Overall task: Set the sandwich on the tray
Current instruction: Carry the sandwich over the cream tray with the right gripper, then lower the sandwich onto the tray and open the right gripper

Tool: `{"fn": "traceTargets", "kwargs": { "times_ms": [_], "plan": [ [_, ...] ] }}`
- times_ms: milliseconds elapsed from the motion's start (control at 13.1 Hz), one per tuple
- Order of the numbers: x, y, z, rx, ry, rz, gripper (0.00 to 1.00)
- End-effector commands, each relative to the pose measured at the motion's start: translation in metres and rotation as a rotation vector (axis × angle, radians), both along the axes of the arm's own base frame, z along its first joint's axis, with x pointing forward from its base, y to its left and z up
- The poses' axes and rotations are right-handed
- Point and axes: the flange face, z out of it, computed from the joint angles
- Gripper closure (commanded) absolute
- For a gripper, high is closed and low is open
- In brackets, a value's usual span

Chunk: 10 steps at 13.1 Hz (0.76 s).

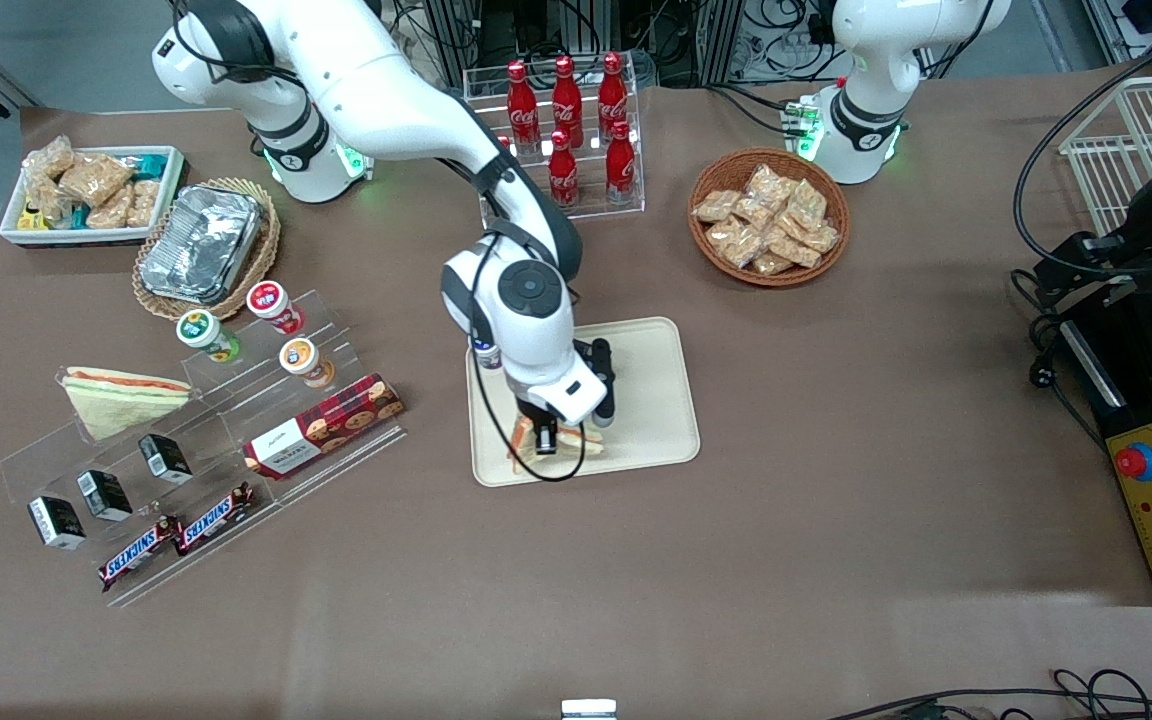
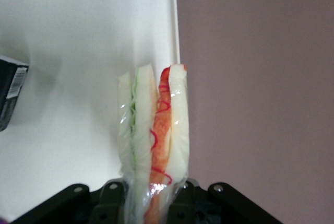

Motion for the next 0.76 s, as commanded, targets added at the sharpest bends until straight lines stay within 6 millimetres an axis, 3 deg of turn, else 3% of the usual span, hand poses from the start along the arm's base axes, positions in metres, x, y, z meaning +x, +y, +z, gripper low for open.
{"fn": "traceTargets", "kwargs": {
  "times_ms": [0, 229, 382, 459, 535, 688],
  "plan": [
    [0.007, -0.002, -0.033, 0.017, -0.009, -0.01, 1.0],
    [0.009, 0.0, -0.041, 0.025, -0.036, 0.004, 1.0],
    [0.012, 0.002, -0.047, 0.057, -0.08, 0.01, 0.94],
    [0.012, 0.003, -0.048, 0.058, -0.082, 0.007, 0.17],
    [0.012, 0.003, -0.047, 0.057, -0.083, 0.016, 0.01],
    [0.012, 0.003, -0.046, 0.062, -0.083, 0.009, 0.01]
  ]
}}
